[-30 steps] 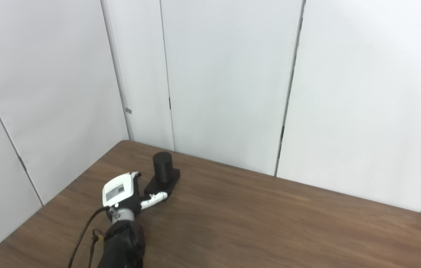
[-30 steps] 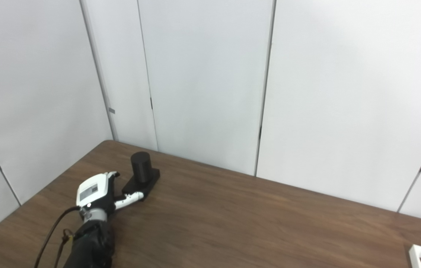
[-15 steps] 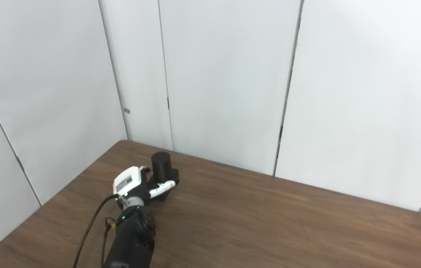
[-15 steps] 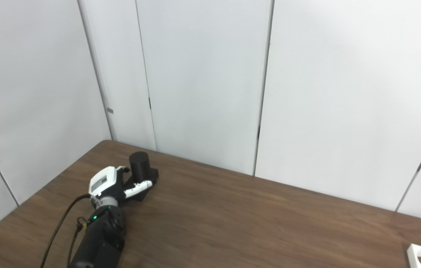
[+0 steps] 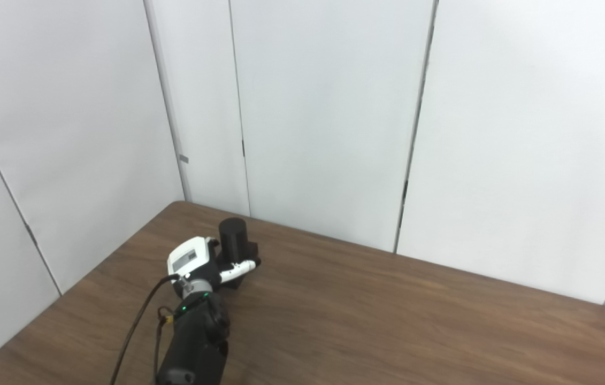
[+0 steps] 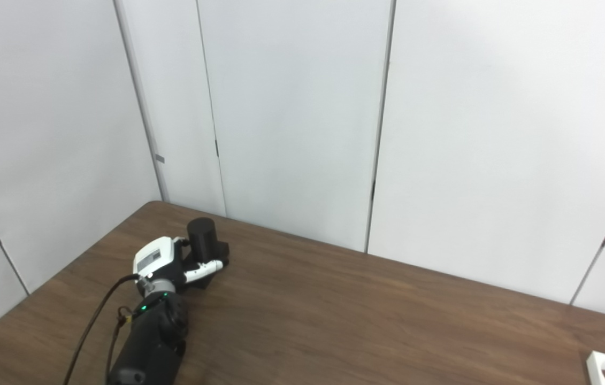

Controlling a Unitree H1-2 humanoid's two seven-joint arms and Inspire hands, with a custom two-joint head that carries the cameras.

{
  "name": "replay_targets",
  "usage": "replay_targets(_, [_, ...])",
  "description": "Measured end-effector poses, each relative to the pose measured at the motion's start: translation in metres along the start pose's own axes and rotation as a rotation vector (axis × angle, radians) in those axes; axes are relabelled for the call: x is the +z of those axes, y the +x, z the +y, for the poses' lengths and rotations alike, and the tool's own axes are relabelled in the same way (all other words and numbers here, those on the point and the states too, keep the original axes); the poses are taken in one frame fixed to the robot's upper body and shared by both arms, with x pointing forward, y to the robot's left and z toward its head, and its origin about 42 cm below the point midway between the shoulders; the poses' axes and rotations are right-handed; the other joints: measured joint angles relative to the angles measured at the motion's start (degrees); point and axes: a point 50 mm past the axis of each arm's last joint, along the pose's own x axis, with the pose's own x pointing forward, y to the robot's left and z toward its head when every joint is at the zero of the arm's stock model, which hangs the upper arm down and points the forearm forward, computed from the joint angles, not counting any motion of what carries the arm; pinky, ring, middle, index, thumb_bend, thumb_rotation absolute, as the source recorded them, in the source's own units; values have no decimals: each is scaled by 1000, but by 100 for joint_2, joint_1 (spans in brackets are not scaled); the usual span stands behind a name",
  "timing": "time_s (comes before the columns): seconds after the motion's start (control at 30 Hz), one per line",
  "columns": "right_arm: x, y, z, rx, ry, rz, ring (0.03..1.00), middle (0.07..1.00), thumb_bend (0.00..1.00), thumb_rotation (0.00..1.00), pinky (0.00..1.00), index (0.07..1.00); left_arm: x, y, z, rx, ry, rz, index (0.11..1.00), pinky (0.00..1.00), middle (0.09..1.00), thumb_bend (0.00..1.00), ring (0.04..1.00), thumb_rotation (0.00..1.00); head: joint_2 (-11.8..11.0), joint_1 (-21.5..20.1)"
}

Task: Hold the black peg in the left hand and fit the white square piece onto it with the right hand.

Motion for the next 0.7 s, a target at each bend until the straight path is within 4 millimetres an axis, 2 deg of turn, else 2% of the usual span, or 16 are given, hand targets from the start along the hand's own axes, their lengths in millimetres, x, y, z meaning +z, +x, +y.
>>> replay_targets(0.3, [0, 0, 0, -1, 7, -2, 896, 895, 708, 941, 814, 904, 2, -2, -8, 1, 195, -11, 857, 798, 890, 892, 883, 741, 53, 18])
replay_targets(0.5, [0, 0, 0, -1, 7, -2, 895, 894, 711, 938, 818, 904, 2, -7, -14, 6, 325, -31, 836, 841, 899, 882, 915, 761, 61, 9])
replay_targets(0.57, [0, 0, 0, -1, 7, -2, 893, 891, 714, 942, 822, 905, 3, -7, -14, 11, 339, -34, 788, 846, 880, 855, 907, 731, 62, 9])
replay_targets(0.7, [1, 0, 0, -1, 7, -2, 892, 890, 725, 942, 833, 905, 3, -7, -13, 36, 336, -39, 667, 828, 810, 742, 876, 556, 70, 9])
